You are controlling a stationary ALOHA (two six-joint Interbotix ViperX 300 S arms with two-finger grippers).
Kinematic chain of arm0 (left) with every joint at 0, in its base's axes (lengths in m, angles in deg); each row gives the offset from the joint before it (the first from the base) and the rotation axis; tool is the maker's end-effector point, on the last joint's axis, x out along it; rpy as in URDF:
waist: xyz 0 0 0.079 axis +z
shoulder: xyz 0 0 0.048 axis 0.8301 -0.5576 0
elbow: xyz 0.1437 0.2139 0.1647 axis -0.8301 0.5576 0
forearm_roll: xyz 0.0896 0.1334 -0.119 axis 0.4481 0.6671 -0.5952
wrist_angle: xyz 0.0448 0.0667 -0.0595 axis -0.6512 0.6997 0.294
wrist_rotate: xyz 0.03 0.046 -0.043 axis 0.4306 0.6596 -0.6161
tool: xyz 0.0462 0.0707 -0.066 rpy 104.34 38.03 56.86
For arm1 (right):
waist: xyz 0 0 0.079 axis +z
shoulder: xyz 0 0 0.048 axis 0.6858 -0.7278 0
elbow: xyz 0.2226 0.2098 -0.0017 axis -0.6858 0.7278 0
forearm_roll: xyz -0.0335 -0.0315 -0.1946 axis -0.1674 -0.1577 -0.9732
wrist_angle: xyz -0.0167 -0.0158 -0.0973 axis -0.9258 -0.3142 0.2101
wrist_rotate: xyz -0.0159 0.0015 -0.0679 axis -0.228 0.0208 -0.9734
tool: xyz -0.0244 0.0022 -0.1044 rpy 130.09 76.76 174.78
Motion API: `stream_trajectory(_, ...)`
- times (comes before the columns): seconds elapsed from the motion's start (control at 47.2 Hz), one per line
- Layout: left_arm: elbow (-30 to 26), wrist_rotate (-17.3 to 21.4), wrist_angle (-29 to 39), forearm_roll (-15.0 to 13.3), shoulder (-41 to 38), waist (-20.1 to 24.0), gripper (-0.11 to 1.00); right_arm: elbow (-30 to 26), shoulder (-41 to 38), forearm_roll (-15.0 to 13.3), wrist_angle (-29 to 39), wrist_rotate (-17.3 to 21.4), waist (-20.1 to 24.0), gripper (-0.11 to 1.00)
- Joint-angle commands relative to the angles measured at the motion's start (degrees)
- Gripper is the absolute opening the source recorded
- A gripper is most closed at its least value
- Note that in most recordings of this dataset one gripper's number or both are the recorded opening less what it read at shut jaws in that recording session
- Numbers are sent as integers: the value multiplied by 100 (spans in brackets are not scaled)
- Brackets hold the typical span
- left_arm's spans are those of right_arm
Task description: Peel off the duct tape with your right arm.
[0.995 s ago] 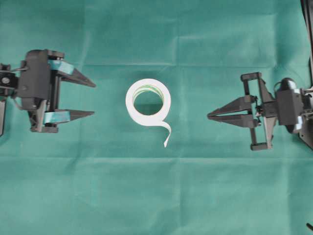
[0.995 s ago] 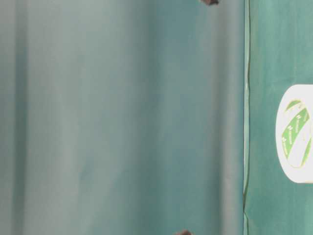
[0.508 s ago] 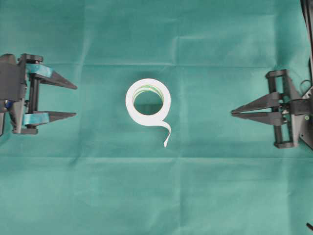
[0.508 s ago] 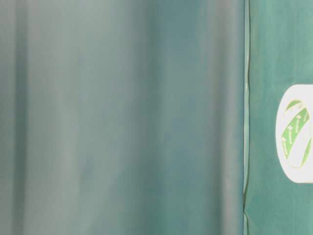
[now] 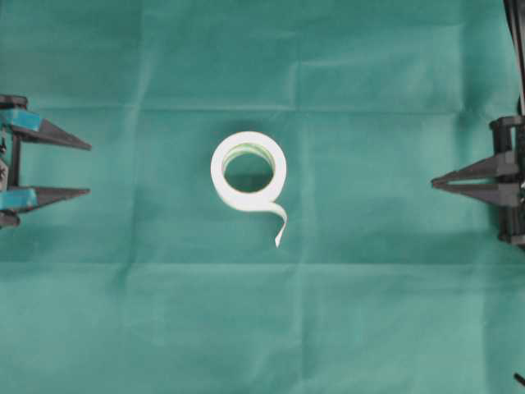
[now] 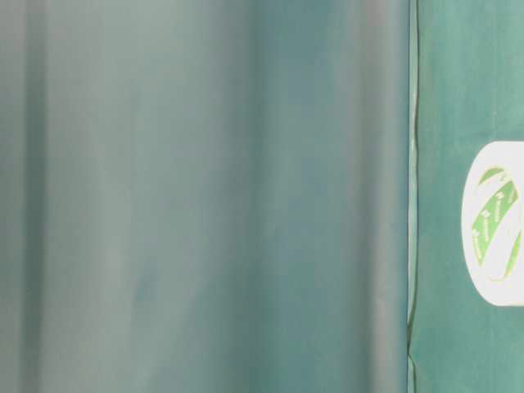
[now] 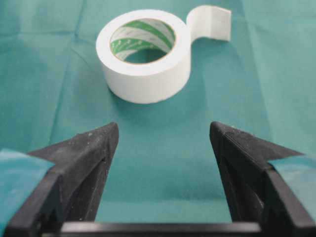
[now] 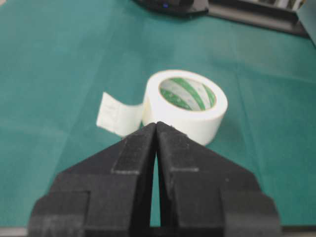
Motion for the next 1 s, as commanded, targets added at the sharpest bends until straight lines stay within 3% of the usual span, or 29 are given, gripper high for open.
stream_trajectory(0.0,88,-9,-44,-9,325,0,74,35,308,-9,229,0,-26,-10)
stream_trajectory(0.169,378,-9,-9,-9,967,62,74,211,677,-9,554,18,-35,-10)
stream_trajectory(0.508,694,-18,18,-9,1784,290,74,396,659,-9,615,26,-35,-10)
stream_trajectory(0.826,756,-18,26,-9,2030,299,74,510,659,-9,624,35,-35,-10)
stream_trajectory(0.974,809,-26,343,-9,2039,299,74,527,686,-18,677,97,-35,-10)
